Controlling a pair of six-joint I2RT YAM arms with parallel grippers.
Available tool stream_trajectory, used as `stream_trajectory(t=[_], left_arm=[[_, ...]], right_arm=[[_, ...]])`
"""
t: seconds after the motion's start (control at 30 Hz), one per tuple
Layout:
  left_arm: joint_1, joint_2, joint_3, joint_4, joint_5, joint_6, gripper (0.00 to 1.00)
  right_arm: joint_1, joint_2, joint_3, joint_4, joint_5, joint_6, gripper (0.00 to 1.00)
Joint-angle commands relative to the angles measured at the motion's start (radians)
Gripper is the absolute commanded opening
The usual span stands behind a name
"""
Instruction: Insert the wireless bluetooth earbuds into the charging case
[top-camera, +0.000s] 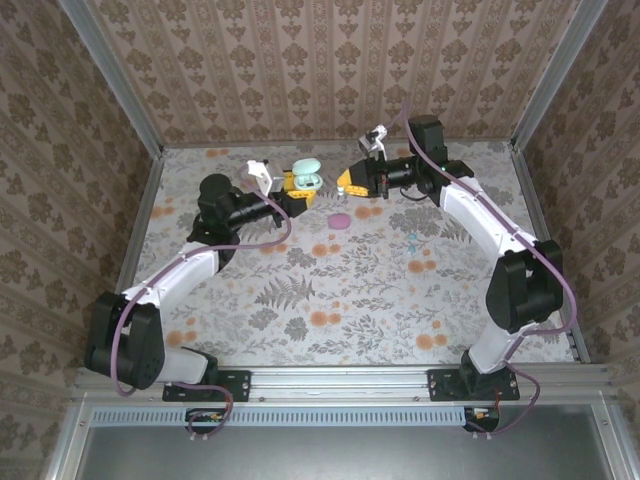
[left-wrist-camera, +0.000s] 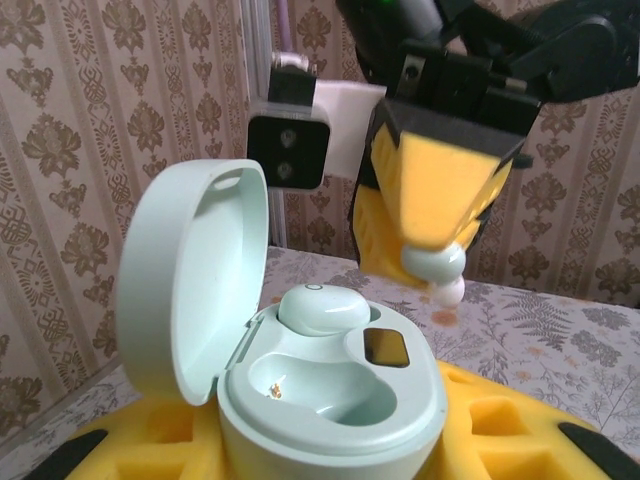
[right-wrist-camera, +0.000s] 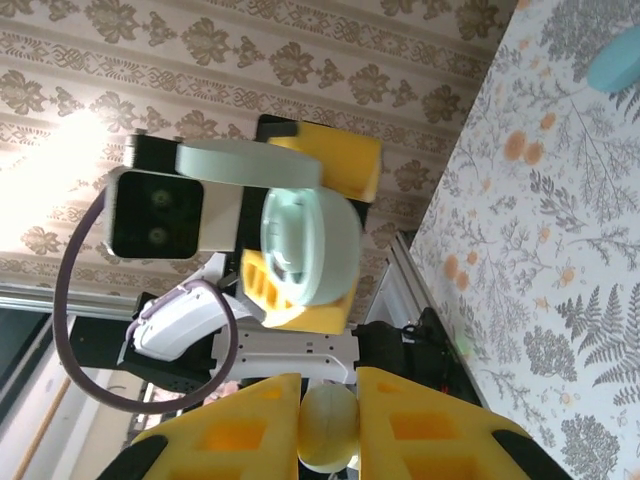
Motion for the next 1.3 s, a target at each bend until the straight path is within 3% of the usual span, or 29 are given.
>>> stream_trajectory(t=[0.0, 0.1, 0.57, 1.27], left_arm=[[-0.018, 0.023, 0.047, 0.005, -0.004, 0.033, 0.22], [-0.028, 0.038, 0.057, 0.005, -0.004, 0.037, 0.23], [-0.042, 0.061, 0.07, 0.014, -0.01, 0.037, 0.23], [-0.041, 0.051, 0.065, 0.006, -0.009, 0.045, 0.22]], right_arm=[[0.041, -0.072, 0.064, -0.051, 0.081, -0.09, 0.2], [0.078, -0.072, 0.127, -0.165, 0.18, -0.2, 0.2], [0.183, -0.029, 0.257, -0.307, 0.473, -0.34, 0.19], [0.245, 0.06, 0.351, -0.386, 0.631, -0.362, 0.19]])
